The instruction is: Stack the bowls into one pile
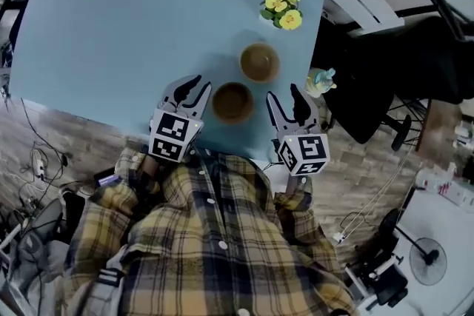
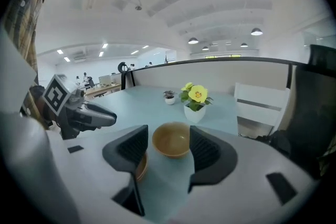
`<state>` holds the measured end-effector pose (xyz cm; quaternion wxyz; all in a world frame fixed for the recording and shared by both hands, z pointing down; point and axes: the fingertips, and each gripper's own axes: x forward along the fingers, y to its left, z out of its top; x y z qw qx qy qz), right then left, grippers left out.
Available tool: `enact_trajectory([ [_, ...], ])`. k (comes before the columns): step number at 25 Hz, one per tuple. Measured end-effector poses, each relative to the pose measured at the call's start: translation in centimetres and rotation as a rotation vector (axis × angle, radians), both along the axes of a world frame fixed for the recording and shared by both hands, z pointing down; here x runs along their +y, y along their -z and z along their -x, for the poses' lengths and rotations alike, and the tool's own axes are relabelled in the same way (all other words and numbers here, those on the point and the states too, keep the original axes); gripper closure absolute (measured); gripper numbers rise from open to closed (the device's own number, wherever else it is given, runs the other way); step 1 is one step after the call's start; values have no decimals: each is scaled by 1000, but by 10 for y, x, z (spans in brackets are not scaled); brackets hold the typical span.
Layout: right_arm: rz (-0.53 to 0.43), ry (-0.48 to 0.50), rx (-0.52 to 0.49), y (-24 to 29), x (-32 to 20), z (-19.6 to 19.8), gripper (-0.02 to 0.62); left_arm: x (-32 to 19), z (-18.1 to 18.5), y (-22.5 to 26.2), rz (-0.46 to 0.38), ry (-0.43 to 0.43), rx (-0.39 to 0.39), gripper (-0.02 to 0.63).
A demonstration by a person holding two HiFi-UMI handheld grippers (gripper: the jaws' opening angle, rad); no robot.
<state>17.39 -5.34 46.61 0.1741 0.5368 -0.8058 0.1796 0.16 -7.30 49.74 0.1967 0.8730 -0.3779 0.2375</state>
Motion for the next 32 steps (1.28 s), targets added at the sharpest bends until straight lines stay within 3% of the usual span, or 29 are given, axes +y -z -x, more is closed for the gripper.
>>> enact_trajectory([
  [10,76,141,139,-42,-57,10,364,13,34,-3,29,114,-7,526],
  [18,167,141,188,-83,-86,-2,364,10,46,-12,49,172,-10,528],
  [28,260,124,150,-112,-93,-2,365,0,47,-14,62,181,-13,528],
  [32,272,119,167,-115,-95,-1,421,-5,46,-13,58,176,-12,528],
])
